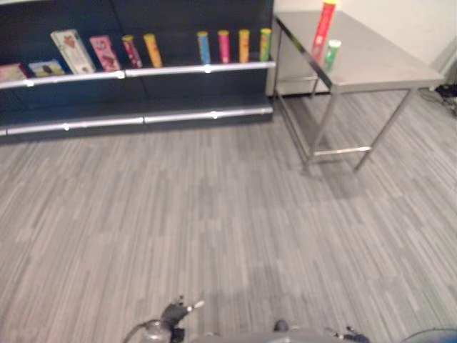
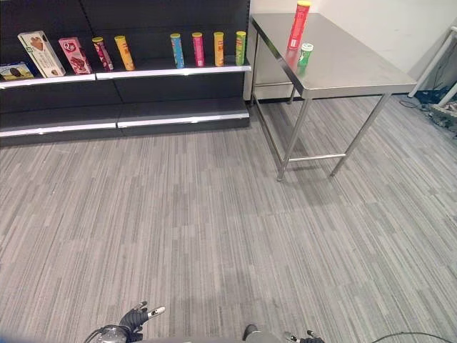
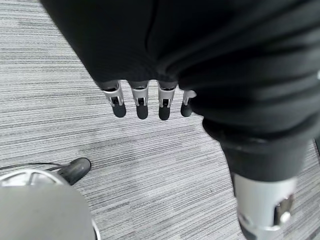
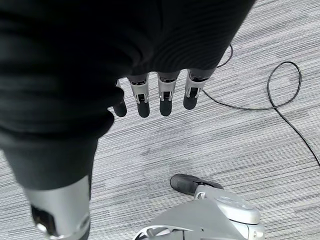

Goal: Put the goods on the table back onto the shelves and tidy them up.

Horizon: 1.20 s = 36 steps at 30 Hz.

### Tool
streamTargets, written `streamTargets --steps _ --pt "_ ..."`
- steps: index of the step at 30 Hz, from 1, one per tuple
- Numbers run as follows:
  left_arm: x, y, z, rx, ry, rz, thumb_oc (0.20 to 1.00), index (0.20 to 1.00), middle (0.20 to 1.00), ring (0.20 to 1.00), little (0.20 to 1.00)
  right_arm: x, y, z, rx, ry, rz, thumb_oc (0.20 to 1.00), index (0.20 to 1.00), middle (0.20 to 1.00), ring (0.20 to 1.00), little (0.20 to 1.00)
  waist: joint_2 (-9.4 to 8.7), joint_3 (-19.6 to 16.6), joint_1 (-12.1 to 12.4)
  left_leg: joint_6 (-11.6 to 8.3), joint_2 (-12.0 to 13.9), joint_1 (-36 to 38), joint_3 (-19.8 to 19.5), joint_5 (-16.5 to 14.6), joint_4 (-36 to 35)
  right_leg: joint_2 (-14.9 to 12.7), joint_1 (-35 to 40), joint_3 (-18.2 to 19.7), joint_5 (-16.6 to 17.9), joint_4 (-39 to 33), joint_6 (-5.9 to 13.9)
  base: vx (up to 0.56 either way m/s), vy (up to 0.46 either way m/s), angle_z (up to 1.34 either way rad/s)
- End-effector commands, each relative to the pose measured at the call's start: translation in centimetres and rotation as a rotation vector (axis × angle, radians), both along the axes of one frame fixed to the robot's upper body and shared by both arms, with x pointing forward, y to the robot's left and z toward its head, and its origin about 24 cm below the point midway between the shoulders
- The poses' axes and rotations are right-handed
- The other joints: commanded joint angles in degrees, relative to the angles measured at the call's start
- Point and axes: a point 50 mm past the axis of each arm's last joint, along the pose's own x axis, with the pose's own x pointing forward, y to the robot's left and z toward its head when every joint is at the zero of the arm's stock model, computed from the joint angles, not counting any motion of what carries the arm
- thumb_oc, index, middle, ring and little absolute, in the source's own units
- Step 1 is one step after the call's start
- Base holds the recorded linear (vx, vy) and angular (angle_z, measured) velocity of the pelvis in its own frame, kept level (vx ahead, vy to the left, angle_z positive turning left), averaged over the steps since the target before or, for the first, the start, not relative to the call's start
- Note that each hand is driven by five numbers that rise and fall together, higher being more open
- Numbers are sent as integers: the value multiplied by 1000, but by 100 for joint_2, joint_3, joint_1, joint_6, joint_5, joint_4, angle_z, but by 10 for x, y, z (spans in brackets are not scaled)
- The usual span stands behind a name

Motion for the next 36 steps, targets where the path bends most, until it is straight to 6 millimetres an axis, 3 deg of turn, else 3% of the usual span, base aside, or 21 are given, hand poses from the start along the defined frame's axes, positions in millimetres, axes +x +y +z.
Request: streamTargets --steps 1,10,16,18,19,21,23,26,30,33,36 --pt "12 1 3 14 -21 -41 1000 1000 1000 1000 1000 13 -10 4 -40 -17 42 1000 1000 1000 1000 1000 97 20 -132 -556 357 -368 -109 692 -177 -78 221 -130 -655 41 456 -48 -1 -1" --pt "8 2 1 6 -8 -10 1000 1000 1000 1000 1000 18 -12 5 -52 -17 61 1000 1000 1000 1000 1000 80 -13 -101 -494 285 -398 -204 616 -147 -106 199 -56 -623 41 483 1 34 0" --pt "7 5 2 3 -17 24 1000 1000 1000 1000 1000 27 -11 7 -49 -37 71 1000 1000 1000 1000 1000 56 66 -45 -319 76 -545 -262 426 -77 -346 -42 -76 -547 257 623 6 119 -1" --pt "8 6 2 3 -19 36 1000 1000 1000 1000 1000 29 -12 7 -49 -39 74 1000 1000 1000 1000 1000 76 114 -27 -258 -32 -526 -340 270 -101 -511 -252 -45 -688 719 716 17 146 -3" --pt "8 6 2 4 -21 37 1000 1000 1000 1000 1000 30 -12 7 -49 -41 75 1000 1000 1000 1000 1000 75 117 -18 -215 -9 -594 -264 346 -77 -508 -324 -74 -622 733 673 31 140 -6" --pt "10 10 3 7 -24 46 1000 1000 1000 1000 1000 36 -10 8 -42 -55 86 1000 1000 1000 1000 1000 83 220 3 -105 -142 -550 -328 150 -86 -774 -652 -19 -798 1533 789 26 181 -7" --pt "7 13 3 25 -6 34 1000 1000 1000 1000 1000 35 -9 8 -35 -55 79 1000 1000 1000 1000 1000 96 387 -87 57 -299 -416 -375 18 -68 -998 -1158 185 -612 2604 845 93 254 -8" --pt "10 15 4 26 -17 37 1000 1000 1000 1000 1000 34 -9 8 -30 -53 60 1000 1000 1000 1000 1000 157 497 -210 145 -389 -292 -435 -80 -95 -972 -1647 460 -505 3263 820 143 146 -2" --pt "21 14 8 23 -53 34 1000 1000 1000 1000 1000 33 -12 8 -37 -52 38 1000 1000 1000 1000 1000 216 532 -305 87 -417 -216 -514 -183 -183 -902 -1835 516 -520 2616 769 185 -17 16" --pt "38 10 13 18 -104 10 1000 1000 1000 1000 1000 35 -15 9 -42 -59 32 1000 1000 1000 1000 1000 147 590 -468 -88 -488 42 -593 -435 -150 -1133 -2116 282 225 751 1023 411 -124 11" --pt "44 6 16 9 -133 -2 1000 1000 1000 1000 1000 31 -16 9 -42 -51 33 1000 1000 1000 1000 1000 176 614 -563 -206 -496 363 -658 -617 -204 -1198 -2226 34 507 184 1140 455 -136 26"
